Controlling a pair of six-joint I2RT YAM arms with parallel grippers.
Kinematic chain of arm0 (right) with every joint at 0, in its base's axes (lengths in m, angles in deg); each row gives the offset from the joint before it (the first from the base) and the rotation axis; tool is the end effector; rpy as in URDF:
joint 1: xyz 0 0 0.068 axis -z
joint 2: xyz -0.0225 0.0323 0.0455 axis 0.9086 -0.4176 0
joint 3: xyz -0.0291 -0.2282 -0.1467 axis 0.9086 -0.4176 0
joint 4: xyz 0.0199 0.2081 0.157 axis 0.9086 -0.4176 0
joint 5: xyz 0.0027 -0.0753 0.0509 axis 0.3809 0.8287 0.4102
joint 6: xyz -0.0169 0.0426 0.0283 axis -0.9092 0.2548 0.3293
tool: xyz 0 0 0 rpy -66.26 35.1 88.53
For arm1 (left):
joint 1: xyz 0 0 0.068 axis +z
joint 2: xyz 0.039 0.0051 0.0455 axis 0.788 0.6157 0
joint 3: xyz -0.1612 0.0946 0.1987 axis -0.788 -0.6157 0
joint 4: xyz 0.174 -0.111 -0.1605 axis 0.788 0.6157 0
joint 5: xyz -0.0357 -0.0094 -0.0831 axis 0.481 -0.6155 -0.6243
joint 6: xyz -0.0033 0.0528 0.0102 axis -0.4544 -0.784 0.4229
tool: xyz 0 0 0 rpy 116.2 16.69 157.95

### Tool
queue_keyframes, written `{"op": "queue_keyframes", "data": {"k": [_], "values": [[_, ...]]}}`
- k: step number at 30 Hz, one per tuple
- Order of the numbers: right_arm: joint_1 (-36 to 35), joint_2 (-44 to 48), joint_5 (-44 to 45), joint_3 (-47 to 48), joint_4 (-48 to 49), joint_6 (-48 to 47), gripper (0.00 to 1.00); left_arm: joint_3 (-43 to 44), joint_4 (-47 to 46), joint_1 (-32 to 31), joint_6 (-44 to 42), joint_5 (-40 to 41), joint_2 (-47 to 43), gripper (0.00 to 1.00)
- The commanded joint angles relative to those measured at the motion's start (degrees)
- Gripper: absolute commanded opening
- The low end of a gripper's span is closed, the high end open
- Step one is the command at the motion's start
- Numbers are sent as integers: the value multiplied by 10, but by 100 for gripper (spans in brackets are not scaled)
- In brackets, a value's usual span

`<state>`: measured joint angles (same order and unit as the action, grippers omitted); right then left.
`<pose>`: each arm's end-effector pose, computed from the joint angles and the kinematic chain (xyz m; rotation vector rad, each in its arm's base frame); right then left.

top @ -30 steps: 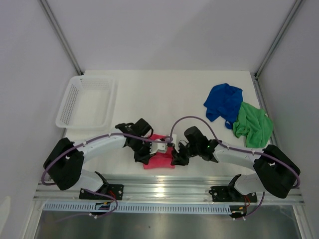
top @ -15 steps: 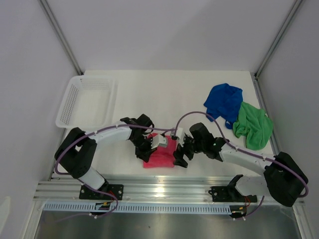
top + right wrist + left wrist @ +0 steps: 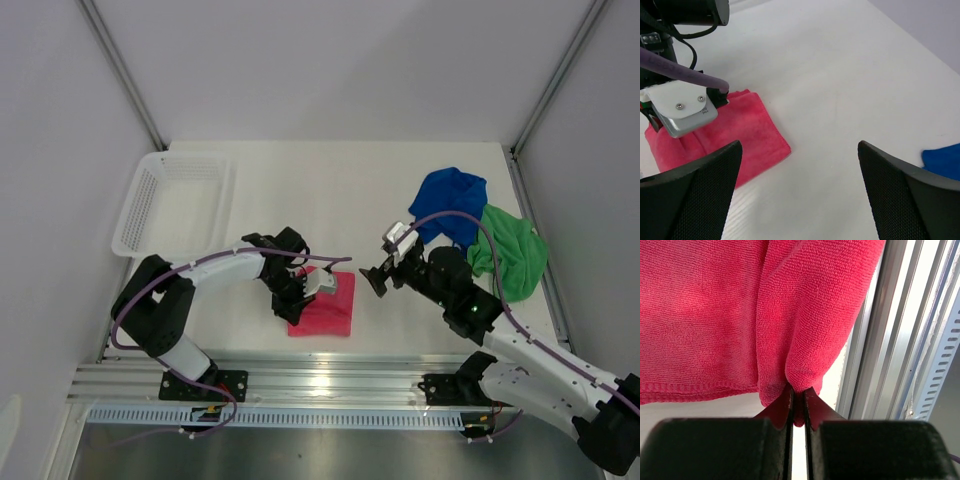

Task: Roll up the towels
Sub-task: Roll the towel

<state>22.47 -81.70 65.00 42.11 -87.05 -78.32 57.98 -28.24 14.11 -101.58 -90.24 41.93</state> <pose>0.1466 0.1392 0.2812 -0.9160 1.5558 0.4068 0.1973 -0.1782 0.1737 1.8558 2.2466 -0.8613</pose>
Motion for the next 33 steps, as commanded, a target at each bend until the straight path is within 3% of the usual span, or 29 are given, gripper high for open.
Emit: {"op": "queue_keyframes", "data": {"k": [1, 5, 8, 12, 17, 25, 33], "values": [[12, -11, -74, 18, 28, 41, 100, 22, 3, 6, -13, -19, -11, 7], [-14, -18, -42, 1, 30, 133, 90, 22, 3, 7, -8, -21, -12, 7], [-50, -30, 10, -40, 29, 193, 89, 18, -2, 6, -6, -23, -16, 7], [-93, -46, 2, -74, 38, 253, 88, 12, -4, 6, -4, -25, -16, 7], [-117, -52, -53, -142, 147, 262, 93, 12, -5, 7, -3, -25, -13, 7], [-117, -133, -84, -159, 251, 253, 93, 11, -5, 7, -2, -24, -14, 8], [-116, -202, -156, -166, 297, 257, 70, 10, -4, 7, -2, -23, -14, 8]]}}
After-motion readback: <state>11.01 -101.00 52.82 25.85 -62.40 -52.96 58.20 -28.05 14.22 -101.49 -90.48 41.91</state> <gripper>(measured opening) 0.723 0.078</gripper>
